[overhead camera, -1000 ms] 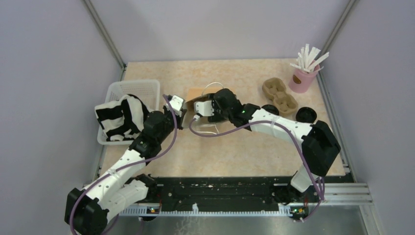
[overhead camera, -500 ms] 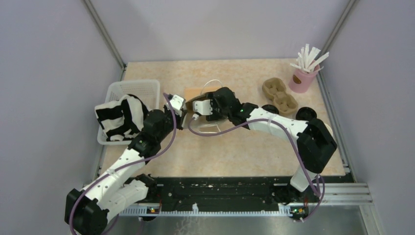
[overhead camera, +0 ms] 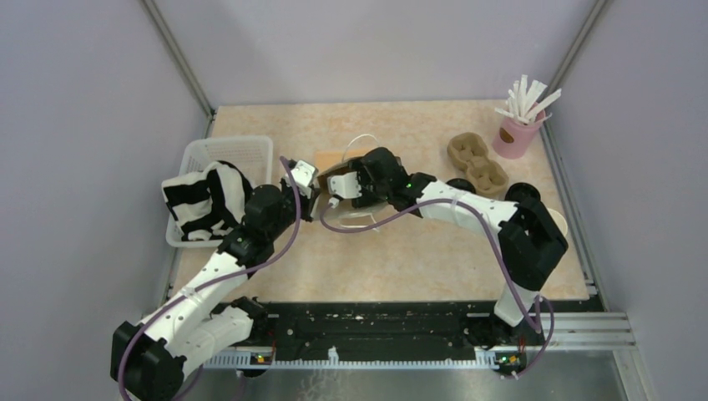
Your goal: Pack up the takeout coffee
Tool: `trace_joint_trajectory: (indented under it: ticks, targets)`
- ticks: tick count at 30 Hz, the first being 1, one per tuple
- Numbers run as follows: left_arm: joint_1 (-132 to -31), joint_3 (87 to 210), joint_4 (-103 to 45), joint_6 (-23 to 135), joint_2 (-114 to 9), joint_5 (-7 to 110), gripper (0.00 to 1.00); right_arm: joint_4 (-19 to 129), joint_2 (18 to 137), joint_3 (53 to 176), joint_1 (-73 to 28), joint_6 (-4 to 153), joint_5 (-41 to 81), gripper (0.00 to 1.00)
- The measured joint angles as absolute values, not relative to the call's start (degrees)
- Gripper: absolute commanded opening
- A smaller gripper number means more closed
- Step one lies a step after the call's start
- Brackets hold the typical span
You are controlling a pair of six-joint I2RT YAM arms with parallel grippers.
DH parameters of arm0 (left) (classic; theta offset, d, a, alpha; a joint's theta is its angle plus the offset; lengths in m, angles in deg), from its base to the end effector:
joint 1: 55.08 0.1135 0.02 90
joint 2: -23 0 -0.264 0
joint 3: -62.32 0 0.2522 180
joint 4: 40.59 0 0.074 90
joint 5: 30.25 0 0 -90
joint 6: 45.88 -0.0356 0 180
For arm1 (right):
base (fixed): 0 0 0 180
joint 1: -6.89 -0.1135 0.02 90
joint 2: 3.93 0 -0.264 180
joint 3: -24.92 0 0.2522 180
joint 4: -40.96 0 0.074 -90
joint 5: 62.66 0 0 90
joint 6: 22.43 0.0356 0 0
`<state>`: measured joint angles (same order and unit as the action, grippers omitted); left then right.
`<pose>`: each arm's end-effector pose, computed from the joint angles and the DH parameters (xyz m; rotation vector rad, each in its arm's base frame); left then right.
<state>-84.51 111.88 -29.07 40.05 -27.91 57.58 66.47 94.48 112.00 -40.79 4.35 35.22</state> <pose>0.1844 -0.1056 0.2881 0.5474 1.7241 -0.3500 0.2684 0.2875 0.2596 -1.7867 1.3232 -0.3019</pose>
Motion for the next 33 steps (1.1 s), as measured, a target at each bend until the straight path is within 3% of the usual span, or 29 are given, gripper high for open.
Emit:
trace_joint_trajectory:
  ticks: [18,33]
  targets:
    - [-84.49,117.56,-22.01,42.89,-30.53,56.55,0.00,66.32,97.79,115.04,-38.98,2.45,31.31,0.24]
    - [-84.38,130.06,-5.82,51.59,-31.93,51.41,0.00,82.54,96.06,121.18,-39.72,7.93,25.32,0.24]
